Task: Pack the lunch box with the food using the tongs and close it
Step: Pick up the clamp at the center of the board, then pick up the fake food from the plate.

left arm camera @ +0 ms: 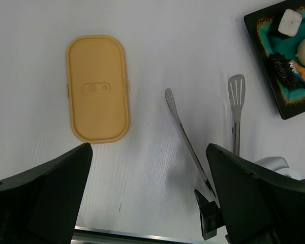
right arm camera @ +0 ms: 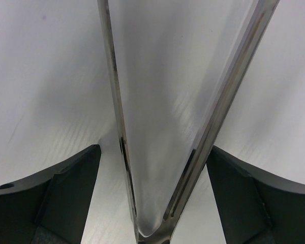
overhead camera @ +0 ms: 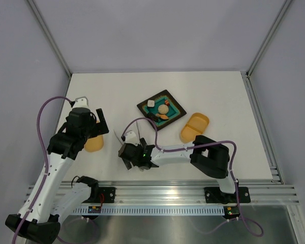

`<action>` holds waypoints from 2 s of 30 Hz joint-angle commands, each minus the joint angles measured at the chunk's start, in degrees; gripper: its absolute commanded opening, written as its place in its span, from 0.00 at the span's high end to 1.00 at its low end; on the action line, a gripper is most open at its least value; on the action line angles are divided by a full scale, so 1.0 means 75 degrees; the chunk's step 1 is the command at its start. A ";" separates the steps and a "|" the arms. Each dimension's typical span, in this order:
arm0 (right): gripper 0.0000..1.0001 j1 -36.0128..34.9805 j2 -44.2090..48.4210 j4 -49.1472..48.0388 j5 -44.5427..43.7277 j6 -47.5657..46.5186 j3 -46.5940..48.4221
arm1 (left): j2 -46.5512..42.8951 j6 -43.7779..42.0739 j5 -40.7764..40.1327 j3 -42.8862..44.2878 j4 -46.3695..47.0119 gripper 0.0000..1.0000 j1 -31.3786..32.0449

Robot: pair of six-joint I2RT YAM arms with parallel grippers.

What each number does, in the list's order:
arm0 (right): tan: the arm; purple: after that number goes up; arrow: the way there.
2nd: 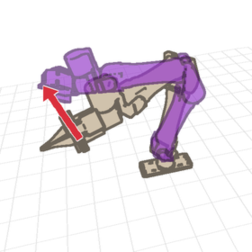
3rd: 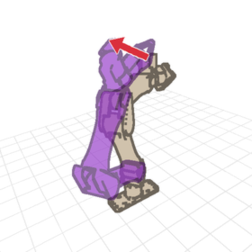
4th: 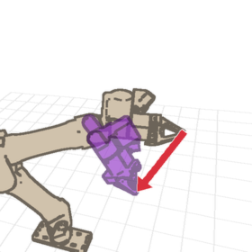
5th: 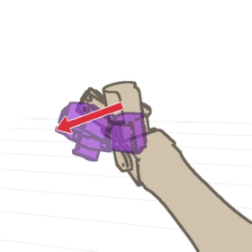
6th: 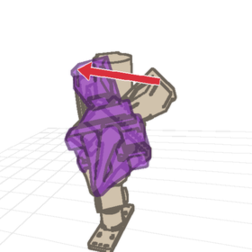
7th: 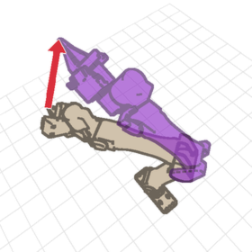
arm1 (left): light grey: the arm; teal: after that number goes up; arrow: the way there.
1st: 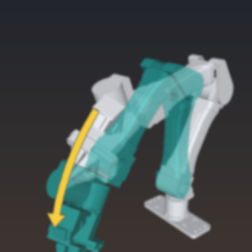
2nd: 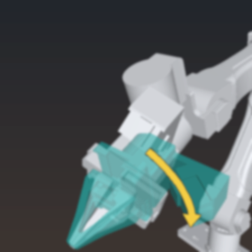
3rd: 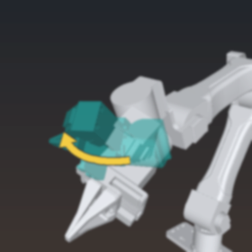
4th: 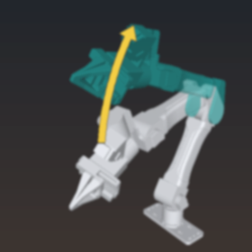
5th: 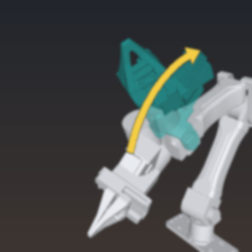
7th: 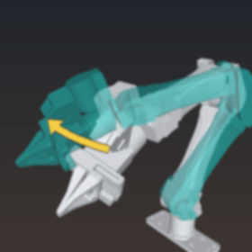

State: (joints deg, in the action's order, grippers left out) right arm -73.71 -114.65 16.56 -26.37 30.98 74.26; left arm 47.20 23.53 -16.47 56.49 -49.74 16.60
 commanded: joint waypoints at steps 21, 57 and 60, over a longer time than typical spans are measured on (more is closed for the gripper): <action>0.49 0.0348 -0.0405 -0.0263 -0.0480 -0.0252 0.0622 | -0.0012 -0.0125 0.0004 -0.0091 0.0292 0.01 0.0013; 0.56 0.4226 0.3849 0.5644 0.2860 -0.0615 0.1771 | 0.0070 0.0074 0.0028 -0.0243 0.0456 0.01 0.0001; 0.55 0.4355 0.3709 0.5551 0.2930 -0.0697 0.1946 | 0.0070 0.0062 0.0016 -0.0255 0.0456 0.01 0.0001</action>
State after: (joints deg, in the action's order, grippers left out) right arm -41.74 -87.85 58.19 -6.94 26.68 87.57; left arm 48.07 23.86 -16.32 54.70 -49.17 16.60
